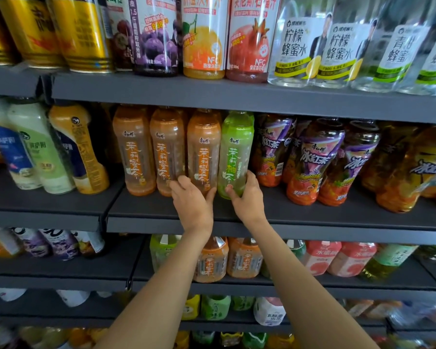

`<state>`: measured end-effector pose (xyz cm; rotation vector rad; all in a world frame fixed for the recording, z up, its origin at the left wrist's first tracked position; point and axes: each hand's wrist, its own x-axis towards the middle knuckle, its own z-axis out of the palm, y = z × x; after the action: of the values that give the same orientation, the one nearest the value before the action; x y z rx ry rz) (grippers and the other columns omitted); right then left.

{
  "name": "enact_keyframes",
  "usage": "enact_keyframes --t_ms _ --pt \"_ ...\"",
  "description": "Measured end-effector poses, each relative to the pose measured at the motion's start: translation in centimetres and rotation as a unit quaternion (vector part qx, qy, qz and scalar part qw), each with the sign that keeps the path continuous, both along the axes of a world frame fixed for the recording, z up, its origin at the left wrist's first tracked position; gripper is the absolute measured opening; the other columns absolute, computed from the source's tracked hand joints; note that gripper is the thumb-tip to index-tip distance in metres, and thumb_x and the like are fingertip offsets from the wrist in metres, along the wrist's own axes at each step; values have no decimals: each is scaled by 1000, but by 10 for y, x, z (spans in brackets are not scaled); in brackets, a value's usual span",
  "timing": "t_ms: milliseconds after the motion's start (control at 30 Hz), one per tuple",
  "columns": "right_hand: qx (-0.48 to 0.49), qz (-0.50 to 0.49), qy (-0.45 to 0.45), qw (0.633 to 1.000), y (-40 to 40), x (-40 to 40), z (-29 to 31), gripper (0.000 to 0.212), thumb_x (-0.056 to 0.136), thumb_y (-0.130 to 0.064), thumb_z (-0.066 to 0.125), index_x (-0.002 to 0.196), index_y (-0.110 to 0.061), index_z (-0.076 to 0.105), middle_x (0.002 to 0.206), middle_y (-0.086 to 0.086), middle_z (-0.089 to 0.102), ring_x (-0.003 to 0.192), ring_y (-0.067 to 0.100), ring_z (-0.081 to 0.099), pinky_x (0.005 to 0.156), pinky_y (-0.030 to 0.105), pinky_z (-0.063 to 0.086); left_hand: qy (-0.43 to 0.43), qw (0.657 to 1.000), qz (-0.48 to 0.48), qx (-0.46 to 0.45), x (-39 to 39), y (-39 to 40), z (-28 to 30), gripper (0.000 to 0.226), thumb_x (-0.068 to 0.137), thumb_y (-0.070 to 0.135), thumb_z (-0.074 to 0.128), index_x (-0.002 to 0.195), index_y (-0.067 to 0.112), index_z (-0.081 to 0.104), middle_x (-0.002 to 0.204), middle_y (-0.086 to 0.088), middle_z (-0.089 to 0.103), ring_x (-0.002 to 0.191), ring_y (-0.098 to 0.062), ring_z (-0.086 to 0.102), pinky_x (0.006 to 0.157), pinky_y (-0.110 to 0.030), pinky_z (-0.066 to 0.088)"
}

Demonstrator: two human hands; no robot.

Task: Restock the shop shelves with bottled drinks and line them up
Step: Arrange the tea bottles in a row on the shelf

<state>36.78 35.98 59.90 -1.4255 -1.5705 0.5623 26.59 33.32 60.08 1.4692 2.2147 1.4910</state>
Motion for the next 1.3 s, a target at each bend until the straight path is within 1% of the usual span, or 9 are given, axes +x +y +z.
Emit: enact_keyframes --t_ms 167,367,467,567,633,700,900,1100,1300 --pt "-17 17 -12 1000 0 2 2 58 89 -15 60 138 -6 31 136 11 44 124 24 45 98 25 36 -1 1000 -13 -3 -3 0 0 57 78 27 73 117 1 40 123 -18 40 113 -32 44 93 -34 40" --pt "-49 36 -16 998 4 5 7 58 89 -14 60 139 -8 32 136 10 49 125 25 46 105 36 38 24 999 -27 -23 -7 0 4 57 79 30 71 117 2 39 122 -17 40 113 -30 45 93 -34 41" --pt "-57 33 1 998 -1 4 9 61 90 -12 59 142 -10 28 137 8 48 127 24 45 103 31 37 48 997 -52 -26 -20 -6 5 52 81 30 69 116 4 41 122 -14 43 115 -28 44 94 -35 41" --pt "43 -50 -7 998 -22 -8 12 67 85 -11 65 141 -7 28 138 11 41 129 24 38 102 27 33 56 996 -45 45 -44 -17 1 45 79 24 71 112 5 46 116 -14 46 112 -28 45 91 -37 43" --pt "135 -109 -23 984 -37 -28 15 63 81 -16 70 134 -4 37 130 13 42 121 24 39 98 26 35 16 997 5 73 -60 -21 0 48 78 20 72 113 2 46 117 -18 45 113 -32 43 92 -41 42" --pt "165 -132 -45 976 -44 -53 17 58 79 -21 73 124 -2 44 121 15 45 115 27 42 96 34 41 -42 996 47 56 -73 -22 1 49 79 18 70 117 1 44 122 -21 42 115 -35 41 94 -43 40" --pt "-6 -177 -76 981 -36 -87 12 61 86 -33 62 132 -5 35 132 12 38 125 30 36 97 41 38 -10 999 -14 -37 -75 -14 -6 47 86 22 64 126 5 45 133 -17 42 119 -36 47 96 -47 41" --pt "-34 -181 -94 978 -34 -92 6 47 92 -35 53 126 -7 38 134 9 38 125 27 38 97 41 38 -5 997 32 -70 -68 -9 -3 41 86 23 62 119 8 43 122 -16 50 113 -36 49 94 -48 36" --pt "-43 -174 -112 977 -35 -91 9 45 93 -35 51 127 -9 37 135 7 37 124 26 41 95 41 40 -3 998 17 -59 -66 -11 -5 39 85 21 63 115 6 44 122 -17 49 114 -36 48 94 -49 35"
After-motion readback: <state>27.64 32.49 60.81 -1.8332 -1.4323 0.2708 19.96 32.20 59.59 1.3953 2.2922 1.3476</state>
